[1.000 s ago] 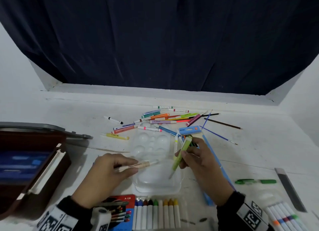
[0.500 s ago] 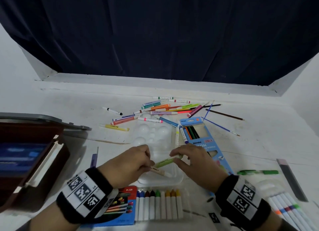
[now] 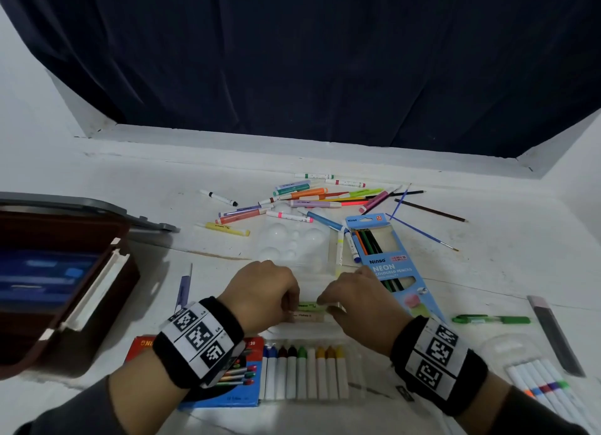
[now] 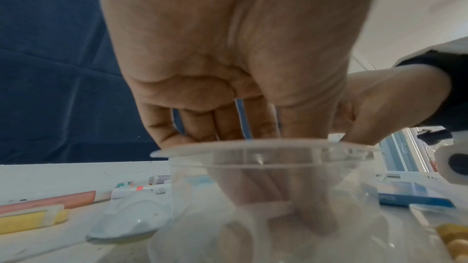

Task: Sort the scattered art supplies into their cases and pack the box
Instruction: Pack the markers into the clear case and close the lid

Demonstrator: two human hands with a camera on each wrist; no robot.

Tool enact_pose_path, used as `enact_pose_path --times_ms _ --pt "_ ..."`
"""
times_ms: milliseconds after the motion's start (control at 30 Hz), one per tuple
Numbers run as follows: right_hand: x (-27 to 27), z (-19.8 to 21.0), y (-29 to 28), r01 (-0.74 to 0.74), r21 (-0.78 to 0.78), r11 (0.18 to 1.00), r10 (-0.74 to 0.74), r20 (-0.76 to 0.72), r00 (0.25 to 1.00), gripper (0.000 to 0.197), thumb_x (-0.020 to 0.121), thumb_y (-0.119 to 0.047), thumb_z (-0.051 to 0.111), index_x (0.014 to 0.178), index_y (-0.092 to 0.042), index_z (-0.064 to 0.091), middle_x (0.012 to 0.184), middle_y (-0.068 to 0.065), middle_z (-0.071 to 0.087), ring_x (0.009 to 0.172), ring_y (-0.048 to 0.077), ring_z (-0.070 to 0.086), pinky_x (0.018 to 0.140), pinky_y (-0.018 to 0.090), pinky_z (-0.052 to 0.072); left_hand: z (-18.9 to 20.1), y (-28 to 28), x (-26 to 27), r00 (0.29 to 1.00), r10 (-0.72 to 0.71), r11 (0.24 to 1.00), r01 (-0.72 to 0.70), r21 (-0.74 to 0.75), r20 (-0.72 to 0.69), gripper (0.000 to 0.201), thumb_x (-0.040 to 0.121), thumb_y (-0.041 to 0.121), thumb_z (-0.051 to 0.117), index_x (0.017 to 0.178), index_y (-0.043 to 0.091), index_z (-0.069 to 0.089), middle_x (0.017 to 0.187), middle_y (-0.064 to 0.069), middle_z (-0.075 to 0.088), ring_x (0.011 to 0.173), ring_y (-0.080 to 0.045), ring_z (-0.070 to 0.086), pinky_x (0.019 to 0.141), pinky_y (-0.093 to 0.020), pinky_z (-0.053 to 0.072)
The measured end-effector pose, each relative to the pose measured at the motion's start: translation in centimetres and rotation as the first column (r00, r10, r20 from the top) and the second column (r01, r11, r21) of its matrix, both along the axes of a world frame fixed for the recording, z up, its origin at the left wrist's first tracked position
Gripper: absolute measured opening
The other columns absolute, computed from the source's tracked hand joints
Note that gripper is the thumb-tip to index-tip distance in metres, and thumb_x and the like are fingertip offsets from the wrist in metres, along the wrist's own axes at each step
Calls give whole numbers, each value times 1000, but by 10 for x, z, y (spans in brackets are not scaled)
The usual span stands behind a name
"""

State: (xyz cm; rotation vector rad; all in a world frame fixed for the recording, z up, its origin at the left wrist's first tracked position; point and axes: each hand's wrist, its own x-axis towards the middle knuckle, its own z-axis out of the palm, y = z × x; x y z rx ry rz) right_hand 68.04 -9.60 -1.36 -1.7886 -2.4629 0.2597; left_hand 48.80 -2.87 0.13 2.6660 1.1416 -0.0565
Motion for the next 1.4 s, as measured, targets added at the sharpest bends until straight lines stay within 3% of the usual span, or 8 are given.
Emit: enact_pose_path --times_ms 400,567,633,767,867,1033,1200,1400 --pt "-3 -3 9 21 -55 998 -13 132 991 33 93 -20 50 119 -32 66 114 -7 70 102 16 62 100 39 30 -7 2 6 1000 -1 998 2 60 -20 20 79 39 79 95 28 75 100 11 71 94 -11 62 75 -22 42" --pt "2 4 8 -8 -59 998 6 -47 999 27 96 -29 52 119 -30 65 119 -10 62 114 11 54 100 39 41 -1 5 -6 982 72 996 -61 -63 175 19 76 44 80 90 33 71 84 15 67 74 -3 59 70 -22 51" --pt "4 11 12 -24 -35 999 20 -116 993 24 96 -31 51 114 -30 67 111 -11 64 105 8 57 93 34 46 5 11 -16 945 127 991 -106 -85 302 22 77 52 78 85 35 68 72 14 62 67 -3 58 64 -23 50" --pt "15 32 34 28 44 999 -19 -189 982 20 95 -28 55 108 -27 70 100 -11 66 91 5 59 85 26 48 12 47 -42 867 225 966 -258 14 444 10 85 41 74 87 36 65 73 14 60 63 -2 57 66 -27 51" --pt "26 37 61 104 63 993 -92 -161 983 21 94 -26 54 108 -26 69 104 -10 66 97 9 59 89 30 47 8 84 -55 902 310 943 -331 21 299 16 88 36 70 102 40 62 95 12 60 70 -4 56 76 -29 50" --pt "41 29 105 167 -13 986 -165 87 982 32 97 -24 44 126 -24 58 123 -2 58 114 20 51 97 38 42 -6 126 -51 934 354 935 -355 -6 -37 37 96 35 55 133 31 53 124 -1 49 112 -21 59 96 -33 46" --pt "46 14 131 188 -64 980 -168 242 956 41 96 -17 43 137 -24 48 127 3 54 116 24 50 98 42 42 -9 140 -38 948 288 957 -284 51 -134 29 98 26 43 117 22 65 118 -2 58 106 -20 61 83 -26 45" --pt "47 -2 141 181 -31 983 -161 332 930 49 97 -13 42 143 -27 35 123 3 58 113 26 53 103 46 36 -19 148 -37 942 330 943 -328 50 -58 16 90 20 56 100 21 69 109 0 63 98 -17 63 82 -21 45"
